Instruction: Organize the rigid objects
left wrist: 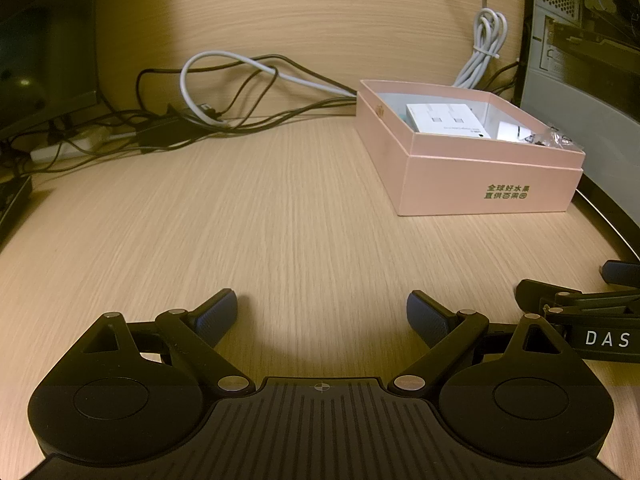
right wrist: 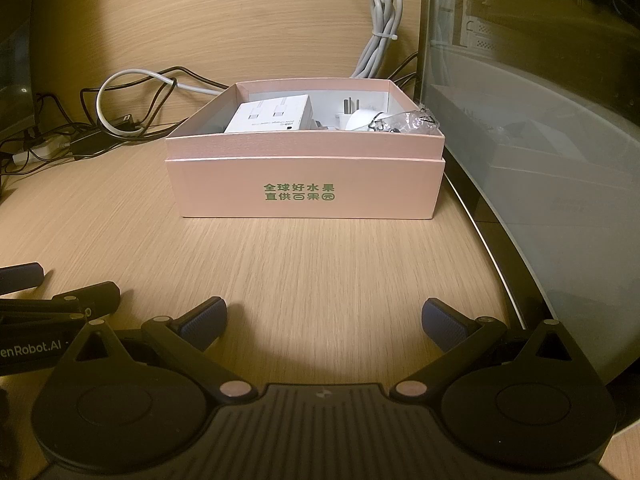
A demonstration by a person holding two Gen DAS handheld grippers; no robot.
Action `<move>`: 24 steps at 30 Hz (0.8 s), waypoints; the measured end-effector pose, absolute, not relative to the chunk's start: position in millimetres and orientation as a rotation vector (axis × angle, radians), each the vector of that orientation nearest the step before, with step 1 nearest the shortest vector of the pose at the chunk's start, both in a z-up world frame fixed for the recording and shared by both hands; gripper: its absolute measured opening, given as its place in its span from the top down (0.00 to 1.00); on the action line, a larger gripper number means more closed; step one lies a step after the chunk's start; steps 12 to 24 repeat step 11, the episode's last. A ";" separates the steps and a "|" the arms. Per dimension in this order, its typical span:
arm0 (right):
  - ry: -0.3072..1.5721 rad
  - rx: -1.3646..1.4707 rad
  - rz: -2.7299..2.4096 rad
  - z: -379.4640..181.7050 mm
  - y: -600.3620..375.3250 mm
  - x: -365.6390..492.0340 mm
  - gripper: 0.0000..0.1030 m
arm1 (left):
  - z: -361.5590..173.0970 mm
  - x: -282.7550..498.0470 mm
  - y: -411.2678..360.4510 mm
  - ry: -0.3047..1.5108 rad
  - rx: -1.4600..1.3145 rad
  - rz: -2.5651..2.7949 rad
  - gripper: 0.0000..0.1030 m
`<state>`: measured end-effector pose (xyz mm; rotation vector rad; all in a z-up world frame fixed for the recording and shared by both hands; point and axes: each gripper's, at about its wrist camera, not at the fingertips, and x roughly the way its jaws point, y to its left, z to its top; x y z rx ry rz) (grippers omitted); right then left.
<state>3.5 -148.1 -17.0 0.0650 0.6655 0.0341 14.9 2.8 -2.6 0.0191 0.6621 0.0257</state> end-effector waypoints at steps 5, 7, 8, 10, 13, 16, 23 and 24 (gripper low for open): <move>0.665 0.065 0.034 -17.0 -148.1 3.4 0.00 | -2.8 14.9 2.9 0.661 0.020 0.026 0.07; 0.665 0.065 0.034 -17.0 -148.2 3.4 0.00 | -2.8 14.9 2.6 0.661 0.021 0.027 0.07; 0.665 0.065 0.034 -17.1 -148.1 3.4 0.00 | -2.8 14.9 2.7 0.661 0.021 0.026 0.07; 0.665 0.065 0.034 -17.1 -148.1 3.4 0.00 | -2.8 15.1 2.7 0.661 0.021 0.026 0.07; 0.665 0.065 0.034 -17.1 -148.1 3.4 0.00 | -2.9 15.1 3.2 0.660 0.019 0.023 0.08; 0.665 0.065 0.034 -17.1 -148.1 3.4 0.00 | -2.9 15.1 3.2 0.660 0.019 0.023 0.08; 0.665 0.065 0.034 -17.1 -148.1 3.4 0.00 | -2.9 15.1 3.2 0.660 0.019 0.023 0.08; 0.665 0.065 0.034 -17.1 -148.1 3.4 0.00 | -2.9 15.1 3.2 0.660 0.019 0.023 0.08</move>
